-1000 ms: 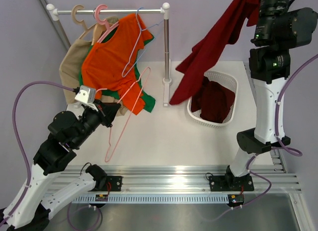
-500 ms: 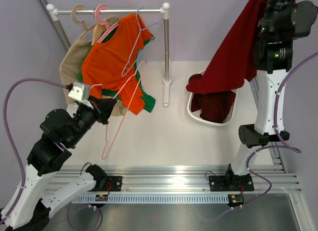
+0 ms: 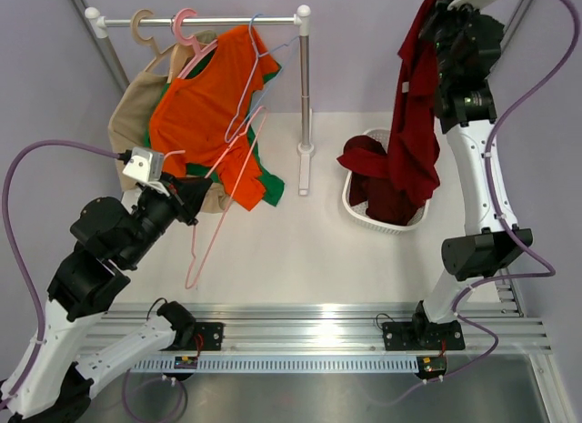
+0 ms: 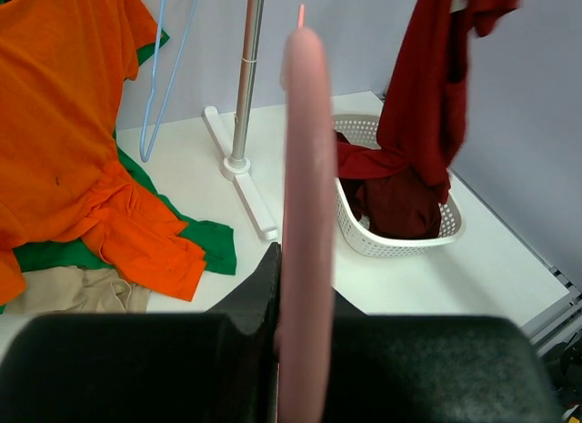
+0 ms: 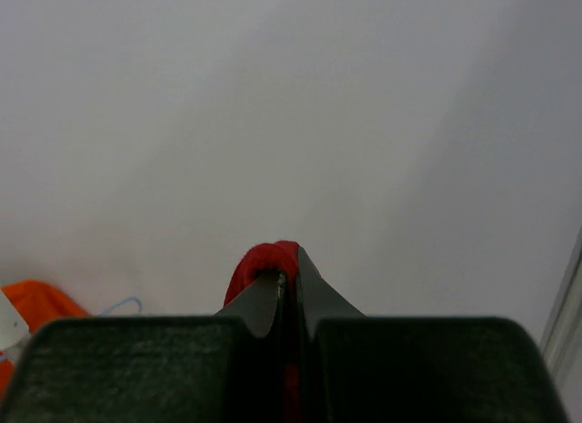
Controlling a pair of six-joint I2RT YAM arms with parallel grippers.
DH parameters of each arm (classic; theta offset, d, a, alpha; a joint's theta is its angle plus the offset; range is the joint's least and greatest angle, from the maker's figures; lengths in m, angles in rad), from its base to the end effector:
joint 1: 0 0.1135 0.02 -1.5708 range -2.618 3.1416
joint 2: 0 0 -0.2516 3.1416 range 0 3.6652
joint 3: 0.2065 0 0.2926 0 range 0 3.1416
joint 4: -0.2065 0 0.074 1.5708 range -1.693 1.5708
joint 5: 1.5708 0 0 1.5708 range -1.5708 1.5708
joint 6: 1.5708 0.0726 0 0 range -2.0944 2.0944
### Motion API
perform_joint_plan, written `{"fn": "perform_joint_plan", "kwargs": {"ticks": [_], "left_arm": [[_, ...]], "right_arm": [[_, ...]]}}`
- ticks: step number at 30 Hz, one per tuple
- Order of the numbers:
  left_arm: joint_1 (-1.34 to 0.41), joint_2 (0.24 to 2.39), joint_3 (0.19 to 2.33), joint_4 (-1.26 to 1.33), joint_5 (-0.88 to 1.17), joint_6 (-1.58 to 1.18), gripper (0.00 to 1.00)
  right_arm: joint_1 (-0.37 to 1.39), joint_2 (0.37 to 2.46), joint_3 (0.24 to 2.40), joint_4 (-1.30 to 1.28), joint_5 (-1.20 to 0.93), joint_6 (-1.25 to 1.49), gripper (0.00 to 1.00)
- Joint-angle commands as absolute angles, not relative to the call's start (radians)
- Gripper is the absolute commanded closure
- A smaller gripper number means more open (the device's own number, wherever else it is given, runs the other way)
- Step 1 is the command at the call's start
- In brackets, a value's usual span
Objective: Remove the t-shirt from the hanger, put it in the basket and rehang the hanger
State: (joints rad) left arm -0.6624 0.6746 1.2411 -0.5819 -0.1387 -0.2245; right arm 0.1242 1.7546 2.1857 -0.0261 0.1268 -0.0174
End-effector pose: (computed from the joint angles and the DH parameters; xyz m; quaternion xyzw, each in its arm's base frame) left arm 0.1472 -0.1021 0.4727 0.1069 0.7044 -0.2557 0.6534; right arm 0.4331 0.0448 0.5926 0.0139 0.5517 0.0096 0.8339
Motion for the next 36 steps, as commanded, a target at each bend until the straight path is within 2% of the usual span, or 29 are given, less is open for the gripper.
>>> {"fn": "perform_joint_plan", "kwargs": {"ticks": [1,3,6,13,15,18,19,22,26,28,36], "left_arm": [[-0.663,0.693,1.247,-0.534,-0.156,-0.206,1.0],[-0.663,0.698,1.247,-0.535,-0.153,-0.199,1.0],[-0.663,0.706,1.247,-0.535,-0.152,-0.199,1.0],[-0.663,0.71,1.241,-0.534,-0.146,-0.212,1.0],[-0.663,0.703,1.238,-0.534,-0.146,-0.213,1.0],[-0.663,0.693,1.227,-0.534,-0.149,-0.213,1.0],[-0.663,0.692,1.226,-0.534,-0.149,-0.213,1.0],[-0.663,0.684,1.221,-0.534,-0.149,-0.212,1.0],[-0.663,0.677,1.219,-0.535,-0.147,-0.21,1.0],[-0.663,0.675,1.223,-0.534,-0.146,-0.207,1.0],[-0.663,0.663,1.207,-0.535,-0.152,-0.199,1.0]], "right_arm": [[0.126,1.663,2.1,0.055,0.049,0.047,1.0],[0.127,1.64,2.046,0.075,0.038,0.061,1.0],[0.126,1.624,2.083,0.052,0.02,0.089,1.0],[0.126,1.718,2.455,-0.1,0.015,0.103,1.0],[0.126,1.72,2.468,-0.117,0.012,0.121,1.0],[0.126,1.654,2.308,-0.065,0.005,0.159,1.0],[0.127,1.64,2.16,-0.033,0.005,0.167,1.0],[0.126,1.611,1.913,0.055,-0.023,0.21,1.0],[0.124,1.536,1.588,0.225,0.079,0.267,1.0],[0.12,1.522,1.484,0.247,0.116,0.273,1.0],[0.084,1.444,1.303,0.23,0.288,0.218,1.0]]}}
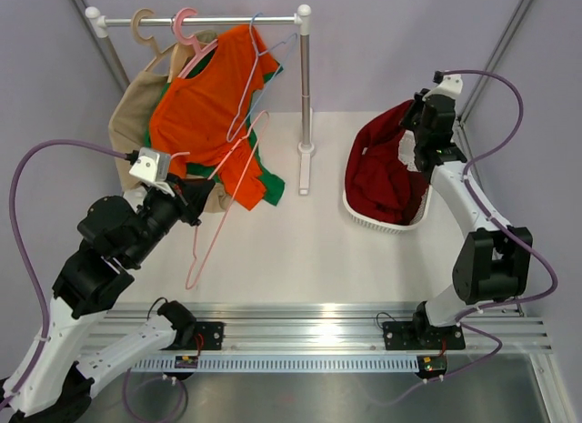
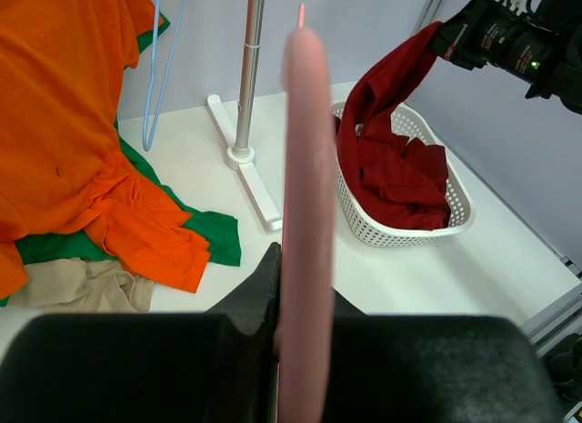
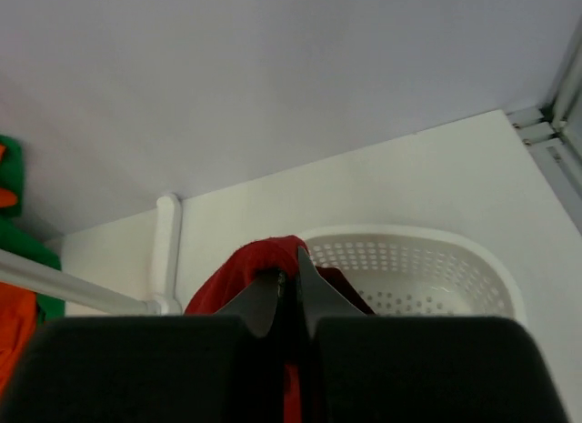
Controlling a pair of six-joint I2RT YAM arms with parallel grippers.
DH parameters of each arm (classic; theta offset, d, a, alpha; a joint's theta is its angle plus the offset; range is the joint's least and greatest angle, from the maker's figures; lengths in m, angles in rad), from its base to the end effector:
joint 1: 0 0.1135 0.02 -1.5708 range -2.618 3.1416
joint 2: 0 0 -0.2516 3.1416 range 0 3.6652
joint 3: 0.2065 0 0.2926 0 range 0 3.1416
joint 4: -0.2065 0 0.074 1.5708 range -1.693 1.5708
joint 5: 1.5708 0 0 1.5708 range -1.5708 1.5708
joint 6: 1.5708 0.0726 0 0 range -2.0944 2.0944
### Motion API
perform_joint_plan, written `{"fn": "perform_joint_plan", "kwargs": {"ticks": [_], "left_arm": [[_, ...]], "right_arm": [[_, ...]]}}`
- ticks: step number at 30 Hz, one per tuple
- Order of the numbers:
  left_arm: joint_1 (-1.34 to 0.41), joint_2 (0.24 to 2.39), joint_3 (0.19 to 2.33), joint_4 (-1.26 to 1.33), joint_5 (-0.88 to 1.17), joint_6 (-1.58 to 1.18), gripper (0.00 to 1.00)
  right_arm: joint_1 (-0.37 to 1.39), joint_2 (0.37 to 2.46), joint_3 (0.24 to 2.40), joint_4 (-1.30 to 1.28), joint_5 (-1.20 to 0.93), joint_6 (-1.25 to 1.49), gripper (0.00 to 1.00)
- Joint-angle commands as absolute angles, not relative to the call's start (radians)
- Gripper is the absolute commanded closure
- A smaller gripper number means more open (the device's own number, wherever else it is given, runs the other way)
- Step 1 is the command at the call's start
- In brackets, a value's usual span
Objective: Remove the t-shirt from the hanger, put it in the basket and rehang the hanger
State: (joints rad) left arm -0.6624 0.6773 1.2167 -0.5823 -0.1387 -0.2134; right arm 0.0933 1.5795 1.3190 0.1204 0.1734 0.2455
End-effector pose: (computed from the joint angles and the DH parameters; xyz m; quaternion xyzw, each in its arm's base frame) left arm 0.1517 -0.1056 0.4635 0.1136 0.7130 -0.2473 0.6462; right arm 0.4576 0.0302 0.3290 0.1138 0.7455 0.0457 0.6551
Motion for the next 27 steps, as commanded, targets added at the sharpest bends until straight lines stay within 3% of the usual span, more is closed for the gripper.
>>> {"fn": "perform_joint_plan", "kwargs": {"ticks": [1,4,10,15,19,20,21,24,25,27], "left_arm": [[-0.663,0.666,1.207,-0.535,-0.155,-0.196,1.0],[-0.663,0.666,1.213,-0.537,-0.163,-0.186,1.0],[-0.663,0.673,1.207,-0.534,-0.141,-0.187,1.0],[-0.663,0.664,1.201,-0.535,-0.118,-0.204,1.0],[-0.663,0.644,1.186,-0.535,-0.123,-0.209,1.0],[-0.664,0.643,1.183,-0.535,-0.123,-0.209,1.0],[-0.663,0.643,1.18,-0.534,-0.121,-0.209,1.0],[-0.663,0.652,1.183,-0.535,-0.117,-0.207,1.0],[-0.663,0.653,1.184,-0.534,-0.118,-0.207,1.0],[-0.663,0.653,1.187,-0.534,-0.121,-0.204,1.0]], "right_arm": [[0.084,1.431,1.29,0.209,0.29,0.218,1.0],[0.084,1.381,1.221,0.036,0.333,0.288,1.0],[0.086,1.247,0.962,-0.046,0.385,0.465,1.0],[0.084,1.374,1.047,-0.205,0.456,0.442,1.0],[0.084,1.362,0.982,-0.169,0.416,0.443,0.97],[0.084,1.347,0.962,-0.158,0.404,0.446,0.93],[0.084,1.342,0.945,-0.158,0.387,0.445,0.71],[0.084,1.309,0.974,-0.211,0.376,0.434,0.32],[0.084,1.287,0.986,-0.242,0.403,0.43,0.25],[0.084,1.202,1.023,-0.252,0.403,0.393,0.25]]}}
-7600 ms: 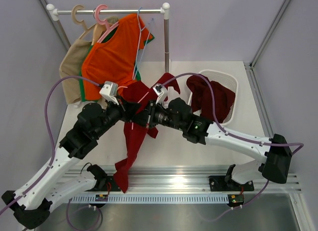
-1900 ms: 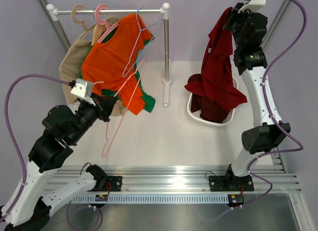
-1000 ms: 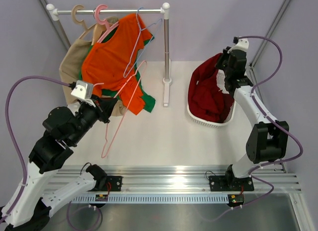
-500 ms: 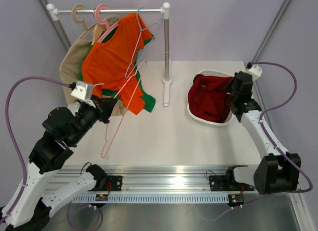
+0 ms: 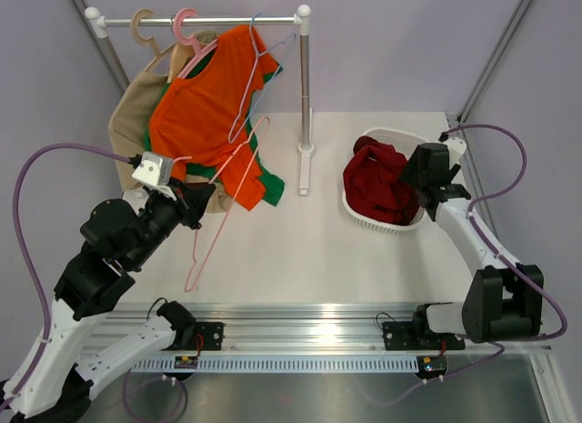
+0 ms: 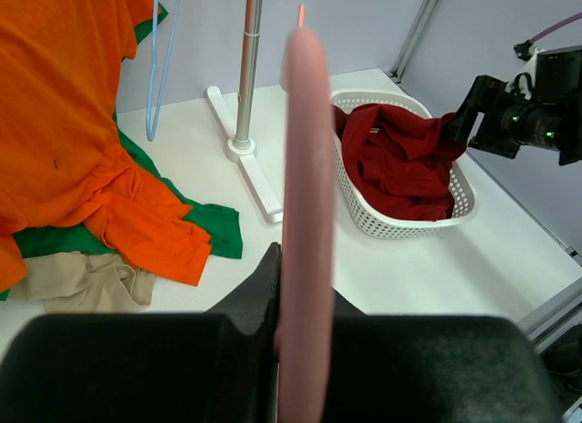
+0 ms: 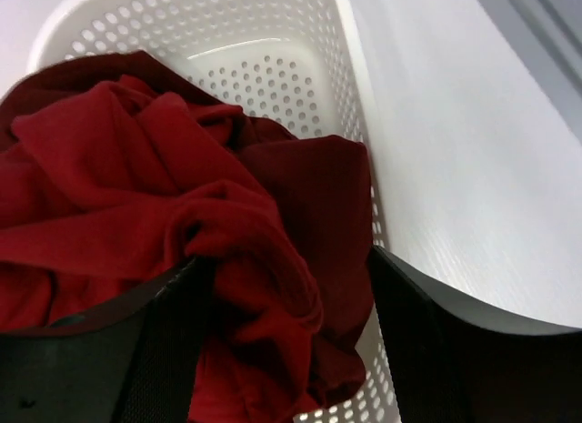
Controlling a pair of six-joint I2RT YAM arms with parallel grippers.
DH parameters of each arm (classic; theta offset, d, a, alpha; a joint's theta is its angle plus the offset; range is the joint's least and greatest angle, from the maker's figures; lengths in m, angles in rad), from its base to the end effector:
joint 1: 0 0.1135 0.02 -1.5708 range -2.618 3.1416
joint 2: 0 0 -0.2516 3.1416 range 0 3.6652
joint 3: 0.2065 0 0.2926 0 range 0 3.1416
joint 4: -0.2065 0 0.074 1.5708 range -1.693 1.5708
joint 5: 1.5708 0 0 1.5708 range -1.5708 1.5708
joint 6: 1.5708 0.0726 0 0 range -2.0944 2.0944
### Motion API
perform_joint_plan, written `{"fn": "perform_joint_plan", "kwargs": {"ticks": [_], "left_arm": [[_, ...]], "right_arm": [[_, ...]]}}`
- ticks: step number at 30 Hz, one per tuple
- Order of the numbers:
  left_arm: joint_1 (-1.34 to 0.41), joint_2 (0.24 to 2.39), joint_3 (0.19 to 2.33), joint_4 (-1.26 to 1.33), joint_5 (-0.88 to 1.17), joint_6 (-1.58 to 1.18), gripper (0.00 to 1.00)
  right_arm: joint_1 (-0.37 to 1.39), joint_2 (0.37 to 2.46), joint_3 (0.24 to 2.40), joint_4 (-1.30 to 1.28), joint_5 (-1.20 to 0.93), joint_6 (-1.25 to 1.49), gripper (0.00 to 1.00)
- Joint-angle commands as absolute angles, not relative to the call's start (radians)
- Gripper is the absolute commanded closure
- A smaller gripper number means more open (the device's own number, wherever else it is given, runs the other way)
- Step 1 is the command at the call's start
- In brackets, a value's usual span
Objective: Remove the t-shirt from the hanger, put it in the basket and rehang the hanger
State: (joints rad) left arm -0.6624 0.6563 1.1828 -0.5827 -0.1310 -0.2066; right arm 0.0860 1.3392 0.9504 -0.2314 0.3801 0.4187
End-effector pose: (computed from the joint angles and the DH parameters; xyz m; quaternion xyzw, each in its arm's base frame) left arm 0.1508 -0.1056 0.4546 0.1200 0.7165 -0.2454 0.6418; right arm 0.3660 0.0045 0.2231 0.2298 0.8468 -0.0505 0.4771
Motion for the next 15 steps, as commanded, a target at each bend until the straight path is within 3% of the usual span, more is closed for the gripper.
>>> {"fn": "perform_joint_plan", "kwargs": {"ticks": [1,4,10,13,15], "left_arm": [[-0.663,0.652,1.19,-0.534,-0.123,-0.204,1.0],[-0.663,0.65,1.195,-0.534,-0.138,-0.198,1.0],[-0.663,0.653,1.192,-0.535,-0.147,-0.202,1.0],[-0.663,0.649,1.197,-0.535,-0.143,-0.209,1.0],[-0.663,0.647,1.201,-0.538,-0.152,-0.204,1.0]], "right_arm": [[0.084,1.177,1.043,-0.279,0.372,0.385,0.28],[0.086,1.115,1.11,-0.316,0.214,0.357,0.32],[0.135,1.229,1.195,-0.371,-0.055,0.356,0.37],[0.155,1.247,1.192,-0.361,0.026,0.356,0.29],[0.153,1.235,1.137,-0.27,-0.004,0.364,0.34]]}}
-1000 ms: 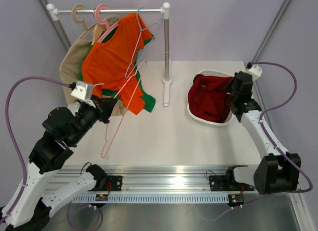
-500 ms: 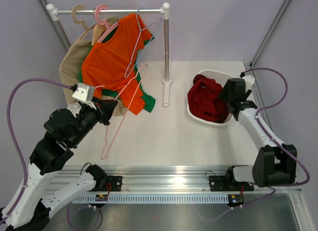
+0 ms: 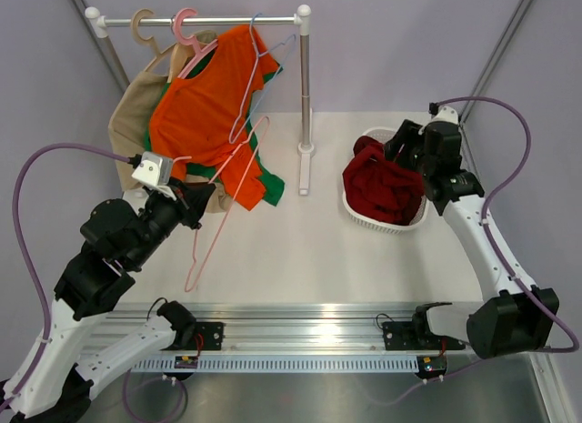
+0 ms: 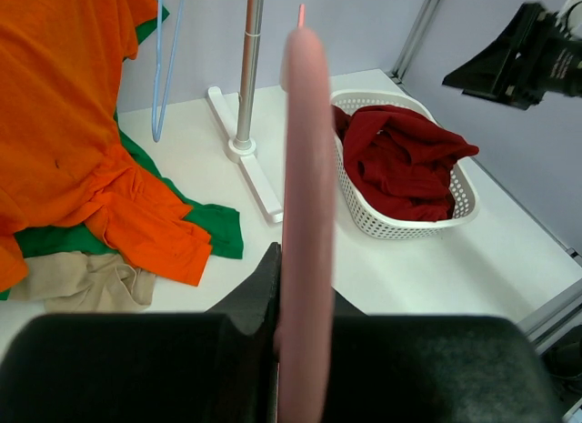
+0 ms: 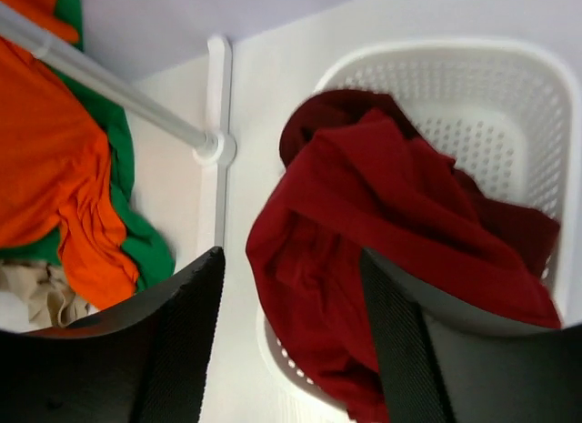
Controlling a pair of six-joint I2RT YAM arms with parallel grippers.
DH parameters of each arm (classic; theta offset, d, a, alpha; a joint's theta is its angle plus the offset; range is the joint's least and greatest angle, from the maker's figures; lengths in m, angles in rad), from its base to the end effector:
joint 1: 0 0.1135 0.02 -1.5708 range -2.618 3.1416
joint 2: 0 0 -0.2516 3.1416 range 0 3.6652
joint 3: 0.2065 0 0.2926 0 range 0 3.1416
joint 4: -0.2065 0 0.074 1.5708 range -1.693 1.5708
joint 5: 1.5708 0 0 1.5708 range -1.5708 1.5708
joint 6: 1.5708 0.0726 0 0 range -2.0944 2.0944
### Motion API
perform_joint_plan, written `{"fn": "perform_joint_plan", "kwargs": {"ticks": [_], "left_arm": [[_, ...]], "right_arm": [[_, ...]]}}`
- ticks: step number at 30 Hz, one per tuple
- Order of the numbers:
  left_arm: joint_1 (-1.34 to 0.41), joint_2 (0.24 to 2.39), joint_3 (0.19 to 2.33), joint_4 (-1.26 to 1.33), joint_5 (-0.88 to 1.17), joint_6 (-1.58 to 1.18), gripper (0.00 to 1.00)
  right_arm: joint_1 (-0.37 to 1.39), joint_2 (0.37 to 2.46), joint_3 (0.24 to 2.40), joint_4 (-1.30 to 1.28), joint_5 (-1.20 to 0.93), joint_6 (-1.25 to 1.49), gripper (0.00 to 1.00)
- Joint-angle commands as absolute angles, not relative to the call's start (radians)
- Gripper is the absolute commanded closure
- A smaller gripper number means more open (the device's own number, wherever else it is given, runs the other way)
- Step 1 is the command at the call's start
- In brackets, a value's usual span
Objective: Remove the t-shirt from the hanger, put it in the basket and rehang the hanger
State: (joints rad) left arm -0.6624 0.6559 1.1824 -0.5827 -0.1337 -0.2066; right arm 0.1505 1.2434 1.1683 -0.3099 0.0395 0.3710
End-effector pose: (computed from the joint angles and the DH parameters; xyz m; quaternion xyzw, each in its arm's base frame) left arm 0.1509 -0.1054 0.4545 0.1191 0.7167 -0.2445 0.6422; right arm 0.3613 0.0519 0.3350 0.1022 0.8229 0.1282 0.5440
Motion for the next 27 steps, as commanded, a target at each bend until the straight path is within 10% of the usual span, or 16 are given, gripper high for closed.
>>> {"fn": "perform_joint_plan", "kwargs": {"ticks": [1,4,5,27], "left_arm": [[-0.663,0.65,1.207,-0.538,-0.158,-0.199,1.0],[-0.663,0.66,1.215,-0.537,-0.163,-0.199,1.0],[-0.663,0.661,1.215,-0.537,-0.169,-0.204,1.0],[-0.663,0.704,1.249,-0.535,-0.235,-0.189,1.0]], "right_arm": [[0.155,1.299,1.182,-0.267,-0.073,0.37,0.42],[0.199,1.432,1.297,-0.343,-0.193,0.333,0.95],[0.218,1.498,1.325,-0.344,-0.198,0.312,0.98],[0.083,1.606,1.019,-0.069,0.006,0.511,1.0]]}}
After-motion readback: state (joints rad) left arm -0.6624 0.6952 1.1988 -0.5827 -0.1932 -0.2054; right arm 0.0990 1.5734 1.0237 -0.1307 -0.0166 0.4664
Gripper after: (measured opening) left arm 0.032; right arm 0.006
